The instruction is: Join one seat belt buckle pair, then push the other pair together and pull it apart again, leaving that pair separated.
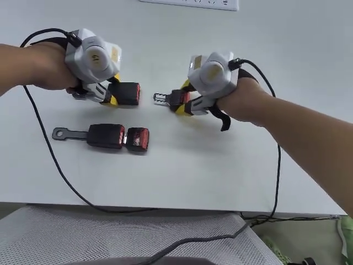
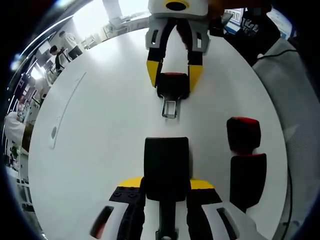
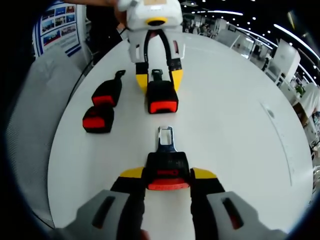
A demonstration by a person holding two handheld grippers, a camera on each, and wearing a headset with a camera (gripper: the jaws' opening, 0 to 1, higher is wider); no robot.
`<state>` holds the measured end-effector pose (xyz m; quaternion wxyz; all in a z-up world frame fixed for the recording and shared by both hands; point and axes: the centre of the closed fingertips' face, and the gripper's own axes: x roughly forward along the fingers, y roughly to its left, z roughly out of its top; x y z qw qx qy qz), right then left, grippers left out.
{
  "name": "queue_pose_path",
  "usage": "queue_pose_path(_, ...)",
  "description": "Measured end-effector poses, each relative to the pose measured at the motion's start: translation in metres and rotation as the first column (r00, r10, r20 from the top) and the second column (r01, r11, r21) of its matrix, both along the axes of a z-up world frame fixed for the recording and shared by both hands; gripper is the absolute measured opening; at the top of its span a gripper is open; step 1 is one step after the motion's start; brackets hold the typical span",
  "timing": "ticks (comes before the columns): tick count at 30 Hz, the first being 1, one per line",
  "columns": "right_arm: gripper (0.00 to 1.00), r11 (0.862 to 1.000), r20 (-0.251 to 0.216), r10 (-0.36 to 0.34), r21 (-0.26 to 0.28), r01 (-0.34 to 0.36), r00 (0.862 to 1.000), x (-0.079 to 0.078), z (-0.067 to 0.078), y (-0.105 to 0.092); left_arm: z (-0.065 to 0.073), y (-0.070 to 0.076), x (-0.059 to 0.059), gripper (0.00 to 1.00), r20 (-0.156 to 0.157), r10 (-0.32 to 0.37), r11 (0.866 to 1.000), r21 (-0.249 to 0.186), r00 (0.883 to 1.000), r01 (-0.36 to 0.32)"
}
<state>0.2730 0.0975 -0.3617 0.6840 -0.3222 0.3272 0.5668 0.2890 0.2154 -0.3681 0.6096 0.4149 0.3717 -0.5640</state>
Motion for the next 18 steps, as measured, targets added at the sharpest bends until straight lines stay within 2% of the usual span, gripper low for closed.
queue_pose_path(6, 0.35, 1.000, 0.006, 0.004, 0.011, -0.004, 1.000, 0.002, 0.001, 0.018, -0.001, 0.001, 0.001, 0.32, 0.001, 0.002, 1.000, 0.001, 1.000, -0.002)
queue_pose_path(14, 0.35, 1.000, 0.019, 0.019, 0.006, -0.019, 1.000, 0.002, 0.002, 0.031, -0.002, 0.001, 0.003, 0.32, 0.000, 0.008, 1.000, 0.000, 1.000, -0.008)
queue_pose_path(18, 0.35, 1.000, 0.035, 0.027, -0.006, -0.027, 0.999, 0.007, 0.001, 0.035, -0.002, 0.002, 0.003, 0.32, 0.002, 0.012, 1.000, -0.001, 1.000, -0.012)
